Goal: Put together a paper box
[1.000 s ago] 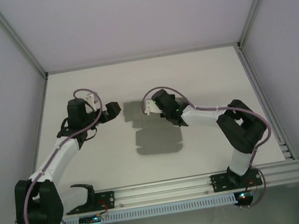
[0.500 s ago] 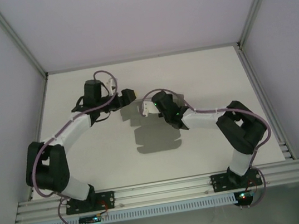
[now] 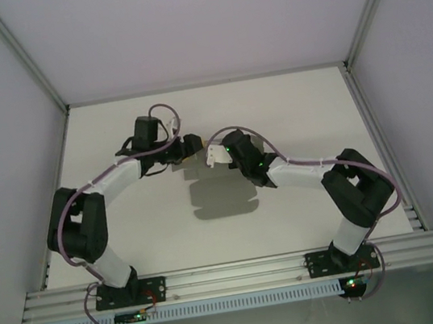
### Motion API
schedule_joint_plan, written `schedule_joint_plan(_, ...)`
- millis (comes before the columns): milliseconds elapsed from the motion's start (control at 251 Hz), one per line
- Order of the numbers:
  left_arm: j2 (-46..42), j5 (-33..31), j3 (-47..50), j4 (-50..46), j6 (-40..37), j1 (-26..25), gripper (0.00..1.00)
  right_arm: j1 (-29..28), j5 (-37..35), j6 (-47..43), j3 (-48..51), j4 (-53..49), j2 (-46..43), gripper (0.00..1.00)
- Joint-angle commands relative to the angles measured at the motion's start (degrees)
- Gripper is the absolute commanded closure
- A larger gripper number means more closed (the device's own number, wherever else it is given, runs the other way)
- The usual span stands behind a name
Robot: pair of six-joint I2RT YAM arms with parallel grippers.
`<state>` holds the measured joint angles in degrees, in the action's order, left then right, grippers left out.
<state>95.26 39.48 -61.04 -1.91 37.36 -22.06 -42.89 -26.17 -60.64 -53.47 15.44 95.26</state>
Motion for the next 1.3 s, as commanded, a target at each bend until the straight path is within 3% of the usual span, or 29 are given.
schedule_joint_plan(0,1.26,3.71,-1.84,4.67,2.32,-0.65,0.41,-0.35,1.23,1.58,0.6,0.59,-0.98,1.0)
schedule_joint_plan(379,3.77,3.45,-1.83,12.58,8.35,-2.01,0.66,-1.13,1.7,1.6,1.08,0.55,-1.48,1.0)
schedule_joint_plan(662,4.33,3.22,-0.43,18.29,12.43,-2.37,0.92,-1.74,1.69,1.42,1.56,0.86,-1.84,1.0)
schedule_joint_plan(794,4.03,2.84,0.42,19.3,12.96,-2.38,0.93,-1.92,1.9,1.4,1.6,1.04,-1.93,1.0)
schedule_joint_plan(1074,1.04,1.69,0.9,14.98,8.13,-2.36,0.76,-1.36,2.25,2.35,1.44,-0.31,-3.02,1.0)
schedule_joint_plan(1173,-2.29,0.92,2.16,12.46,4.39,-2.28,0.57,-0.87,2.22,2.75,1.46,-0.85,-3.49,1.0)
schedule_joint_plan(1297,-7.11,-3.84,3.48,4.66,-1.34,-2.08,0.28,-0.31,2.96,3.09,1.67,-1.69,-4.28,1.0)
